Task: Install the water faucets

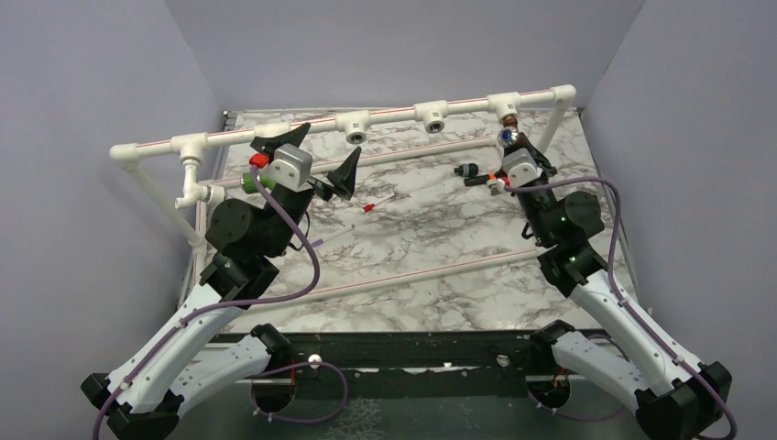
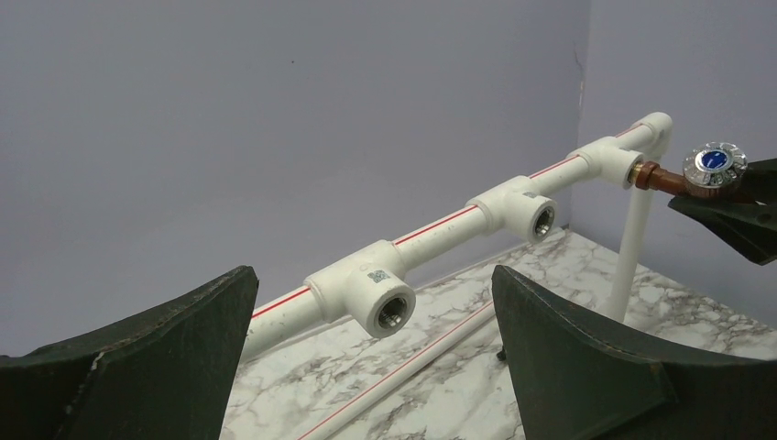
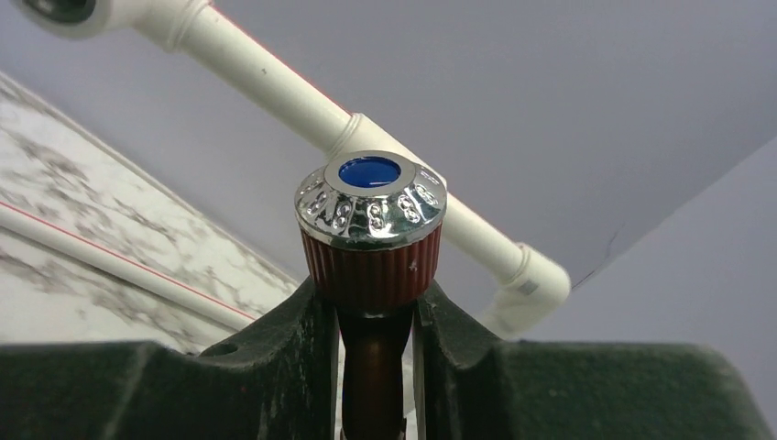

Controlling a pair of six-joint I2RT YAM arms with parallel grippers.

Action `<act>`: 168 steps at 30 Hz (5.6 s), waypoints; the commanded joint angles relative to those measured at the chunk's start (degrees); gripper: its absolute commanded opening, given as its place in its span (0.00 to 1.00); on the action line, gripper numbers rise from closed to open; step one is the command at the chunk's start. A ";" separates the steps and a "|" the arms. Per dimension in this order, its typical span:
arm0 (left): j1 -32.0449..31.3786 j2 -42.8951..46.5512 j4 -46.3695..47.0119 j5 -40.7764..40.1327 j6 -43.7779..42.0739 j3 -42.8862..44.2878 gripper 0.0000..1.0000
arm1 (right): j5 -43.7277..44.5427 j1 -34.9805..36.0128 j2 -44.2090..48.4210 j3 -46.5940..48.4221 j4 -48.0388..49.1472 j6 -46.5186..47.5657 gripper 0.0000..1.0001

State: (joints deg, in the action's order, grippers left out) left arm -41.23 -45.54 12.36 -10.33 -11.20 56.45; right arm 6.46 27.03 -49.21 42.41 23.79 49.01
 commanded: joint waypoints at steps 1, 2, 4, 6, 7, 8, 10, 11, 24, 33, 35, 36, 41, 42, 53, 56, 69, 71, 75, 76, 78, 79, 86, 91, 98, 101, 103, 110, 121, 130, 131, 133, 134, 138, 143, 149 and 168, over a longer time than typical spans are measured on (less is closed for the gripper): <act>0.32 0.19 1.53 -0.04 -0.14 -0.20 0.99 | 5.22 0.31 1.22 1.08 4.10 -20.63 0.00; 0.28 0.19 1.53 -0.04 -0.14 -0.20 0.99 | 5.46 0.26 1.22 1.05 4.47 -23.91 0.01; 0.29 0.28 1.53 -0.13 -0.14 -0.20 0.99 | 7.11 0.31 1.15 1.20 5.40 -30.65 0.00; 0.28 0.28 1.53 -0.11 -0.14 -0.20 0.99 | 9.10 0.35 1.14 1.64 5.86 -35.89 0.00; 0.28 0.35 1.53 -0.13 -0.14 -0.20 0.99 | 9.96 0.31 1.14 1.83 5.90 -38.98 0.00; 0.28 0.41 1.53 -0.20 -0.15 -0.20 0.99 | 10.55 0.31 1.09 2.14 5.65 -42.11 0.00; 0.29 0.45 1.53 -0.30 -0.27 -0.20 0.99 | 11.37 0.31 1.05 3.05 4.33 -48.05 0.01; 0.30 0.45 1.53 -0.31 -0.24 -0.24 0.99 | 11.65 0.31 0.98 3.30 4.03 -51.89 0.01; 0.20 0.73 1.63 -0.83 -0.40 -0.37 0.99 | 13.84 0.31 1.26 2.93 2.60 -88.03 0.01; 0.21 0.64 1.61 -1.01 -0.32 -0.37 0.99 | 14.94 0.31 1.76 3.10 -4.12 -108.98 0.01; 0.21 0.54 1.62 -0.92 -0.34 -0.37 0.99 | 16.08 0.32 2.33 2.44 -5.48 -112.52 0.00; 0.24 0.47 1.61 -0.92 -0.38 -0.37 0.99 | 16.47 0.33 2.66 2.16 -5.70 -114.26 0.01; 0.21 0.37 1.70 -1.01 -0.37 -0.47 0.99 | 17.17 0.31 3.17 1.93 -9.56 -124.23 0.01; 0.26 0.29 1.70 -1.01 -0.40 -0.46 0.99 | 16.94 0.31 3.31 1.70 -9.86 -126.12 0.00; 0.20 -0.25 1.85 -1.01 -0.30 -0.60 0.99 | 19.56 0.31 4.35 2.89 -20.25 -142.18 0.01; 0.19 -0.38 1.88 -0.93 -0.17 -0.63 0.99 | 20.06 0.31 4.05 5.43 -25.69 -143.05 0.00; 0.21 -0.59 1.88 -1.10 -0.36 -0.72 0.99 | 21.75 0.31 4.89 7.54 -31.31 -140.02 0.50; 0.20 -0.47 1.88 -1.10 -0.34 -0.72 0.99 | 21.73 0.31 4.96 8.15 -31.73 -138.81 0.57; 0.20 -0.26 1.88 -1.19 -0.46 -0.72 0.99 | 21.48 0.31 5.43 9.21 -32.71 -134.30 0.70; 0.19 -0.25 1.92 -1.19 -0.42 -0.72 0.99 | 21.12 0.31 5.52 9.71 -33.27 -132.70 0.72; 0.24 -0.33 1.97 -1.19 -0.49 -0.81 0.99 | 20.78 0.32 5.85 10.64 -34.77 -130.19 0.77; 0.24 -0.42 1.97 -1.19 -0.49 -0.81 0.99 | 20.79 0.31 6.13 10.99 -35.69 -129.57 0.79; 0.21 -0.42 1.97 -1.10 -0.39 -0.81 0.99 | 21.03 0.31 9.64 12.39 -40.18 -122.89 0.87; 0.19 -0.39 1.90 -1.16 -0.37 -0.80 0.99 | 20.59 0.31 11.73 14.44 -43.89 -113.92 0.87; 0.20 -0.37 1.89 -1.44 -0.49 -0.72 0.99 | 14.77 0.31 13.85 16.53 -39.86 -85.68 0.86; 0.19 -0.32 1.88 -1.45 -0.58 -0.72 0.99 | 11.19 0.31 14.24 17.03 -38.96 -74.09 0.86; 0.19 -0.26 1.81 -1.52 -0.63 -0.72 0.99 | 10.36 0.31 14.60 17.09 -39.12 -66.69 0.86; 0.20 -0.16 1.79 -1.42 -0.51 -0.64 0.99 | -1.43 0.31 16.81 15.57 -37.89 -36.15 0.86; 0.19 0.10 1.79 -1.27 -0.35 -0.63 0.99 | -9.44 0.31 14.68 17.07 -44.13 5.20 0.85; 0.19 0.10 1.88 -1.45 -0.53 -0.72 0.99 | -7.33 0.31 9.51 15.86 -41.71 24.73 0.85; 0.24 0.10 1.83 -1.45 -0.49 -0.71 0.99 | -7.16 0.31 9.03 15.59 -41.01 26.09 0.85; 0.20 0.10 1.80 -1.45 -0.49 -0.73 0.99 | -7.19 0.31 8.31 14.70 -39.04 28.30 0.84; 0.23 0.10 1.79 -1.45 -0.51 -0.77 0.99 | -7.29 0.32 8.00 13.96 -37.84 29.22 0.84; 0.25 -0.02 1.83 -1.52 -0.68 -0.72 0.99 | -6.81 0.31 7.52 10.11 -31.77 33.37 0.82; 0.22 -0.16 1.88 -1.67 -0.88 -0.81 0.99 | -2.61 0.31 6.96 5.63 -24.68 37.65 0.80; 0.24 -0.25 1.88 -1.71 -0.84 -0.81 0.99 | -0.84 0.33 5.88 2.60 -16.71 40.20 0.74; 0.20 -0.51 1.97 -1.67 -0.87 -0.90 0.99 | 0.65 0.40 4.86 0.57 -9.98 25.05 0.02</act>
State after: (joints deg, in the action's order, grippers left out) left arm -41.21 -46.19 12.78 -11.03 -11.66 55.77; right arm 5.19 27.07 -44.62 43.66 8.73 82.28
